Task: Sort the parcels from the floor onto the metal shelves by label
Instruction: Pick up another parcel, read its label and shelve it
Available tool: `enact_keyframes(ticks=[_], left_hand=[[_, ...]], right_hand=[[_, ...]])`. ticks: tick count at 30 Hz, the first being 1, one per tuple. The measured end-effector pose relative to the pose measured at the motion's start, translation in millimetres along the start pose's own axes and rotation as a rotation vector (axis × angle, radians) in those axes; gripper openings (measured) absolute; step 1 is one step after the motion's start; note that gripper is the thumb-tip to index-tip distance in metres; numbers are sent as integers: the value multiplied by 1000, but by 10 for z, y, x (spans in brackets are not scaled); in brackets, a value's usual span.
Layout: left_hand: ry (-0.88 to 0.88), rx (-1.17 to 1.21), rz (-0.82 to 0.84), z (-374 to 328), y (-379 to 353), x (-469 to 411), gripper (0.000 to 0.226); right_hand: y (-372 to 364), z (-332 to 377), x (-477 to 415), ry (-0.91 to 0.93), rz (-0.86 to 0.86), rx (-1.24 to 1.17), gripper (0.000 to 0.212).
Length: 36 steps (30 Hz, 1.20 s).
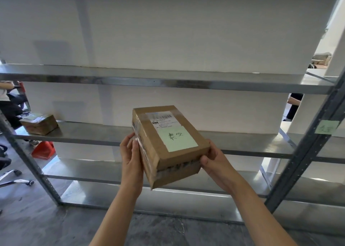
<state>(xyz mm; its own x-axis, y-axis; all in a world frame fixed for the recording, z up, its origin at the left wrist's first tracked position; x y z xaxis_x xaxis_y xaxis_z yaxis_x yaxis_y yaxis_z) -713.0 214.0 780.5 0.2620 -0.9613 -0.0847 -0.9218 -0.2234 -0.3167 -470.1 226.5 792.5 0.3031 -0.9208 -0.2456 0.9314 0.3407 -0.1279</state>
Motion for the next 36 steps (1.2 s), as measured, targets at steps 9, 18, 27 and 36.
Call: enact_keyframes(ticks=[9, 18, 27, 36], left_hand=[[64, -128, 86, 2, -41, 10, 49], [73, -272, 13, -53, 98, 45, 37], [-13, -212, -115, -221, -10, 180, 42], [41, -85, -333, -374, 94, 321, 39]], right_hand=[[-143, 110, 1, -52, -147, -23, 50], [-194, 210, 25, 11, 7, 37, 101], [-185, 248, -125, 35, -2, -6, 45], [-566, 97, -438, -32, 154, -66, 50]])
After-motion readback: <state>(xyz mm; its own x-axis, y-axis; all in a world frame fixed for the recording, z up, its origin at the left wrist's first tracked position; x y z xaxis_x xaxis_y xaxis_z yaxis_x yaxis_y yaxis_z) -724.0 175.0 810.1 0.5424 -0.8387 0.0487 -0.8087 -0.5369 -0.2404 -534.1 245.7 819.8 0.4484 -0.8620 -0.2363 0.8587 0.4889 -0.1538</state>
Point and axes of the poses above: each hand's wrist, its own x-axis away from the middle knuckle, its own y-axis out of the back of the hand, z = x × y, the point moved 2 cm from there along -x, towards the middle knuckle, and after that the axes turned 6 degrees about y, right-handed, at the moved point
